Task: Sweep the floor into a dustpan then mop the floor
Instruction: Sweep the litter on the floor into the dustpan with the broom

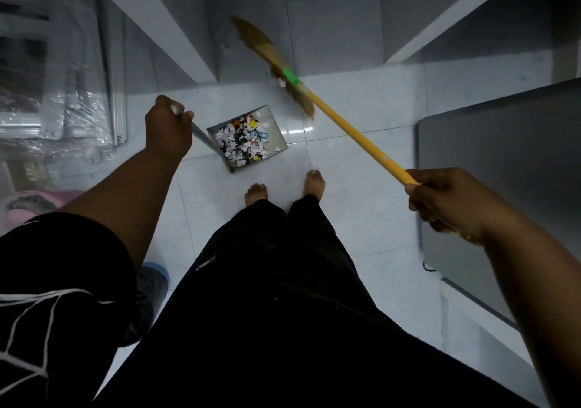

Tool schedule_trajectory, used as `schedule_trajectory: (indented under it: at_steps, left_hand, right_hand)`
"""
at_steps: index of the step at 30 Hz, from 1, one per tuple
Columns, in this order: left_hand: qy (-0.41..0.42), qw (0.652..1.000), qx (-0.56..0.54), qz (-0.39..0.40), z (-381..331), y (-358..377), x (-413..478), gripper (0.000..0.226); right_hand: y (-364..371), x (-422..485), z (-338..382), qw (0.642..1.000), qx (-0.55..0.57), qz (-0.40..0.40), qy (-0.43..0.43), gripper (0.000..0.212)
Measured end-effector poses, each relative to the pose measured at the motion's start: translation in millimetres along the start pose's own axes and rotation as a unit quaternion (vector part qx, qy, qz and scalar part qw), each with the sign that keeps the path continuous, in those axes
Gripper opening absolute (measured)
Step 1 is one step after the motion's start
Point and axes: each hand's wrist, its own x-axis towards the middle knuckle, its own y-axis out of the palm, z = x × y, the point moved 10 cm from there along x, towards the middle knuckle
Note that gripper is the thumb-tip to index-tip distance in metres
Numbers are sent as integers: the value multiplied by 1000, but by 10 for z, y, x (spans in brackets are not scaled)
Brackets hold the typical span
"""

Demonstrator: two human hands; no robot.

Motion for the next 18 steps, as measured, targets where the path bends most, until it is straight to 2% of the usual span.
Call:
schedule_trajectory:
  at_steps: [3,6,8,10,13,16,18]
  left_hand:
    - [-32,999,29,-26,182,-173,-72,32]
    - [-47,997,-21,-51,417,-273,-147,8]
    - [-72,994,-33,-69,561,-324,-201,10]
    - [-88,992,-50,-72,655,-307,-230,13]
    - [-97,991,-43,-77,743,-260,-257,30]
    - [-105,990,-43,-88,828,-245,-249,15]
    - [-115,988,-63,-85,875,-231,-245,14]
  right_hand:
    - [-108,268,127,998,-51,-41,-7,12]
    - [-52,639,215,993,-95,-71,-4,14]
    - [105,886,263,989,-127,-73,5,15]
    - [343,1090,324,983,-175,-60,14,20]
    - [716,1205,364,977,-212,-12,32,25]
    - [885,1086,388,972,-230,31,32,23]
    - [862,917,381,976,-207,57,30,20]
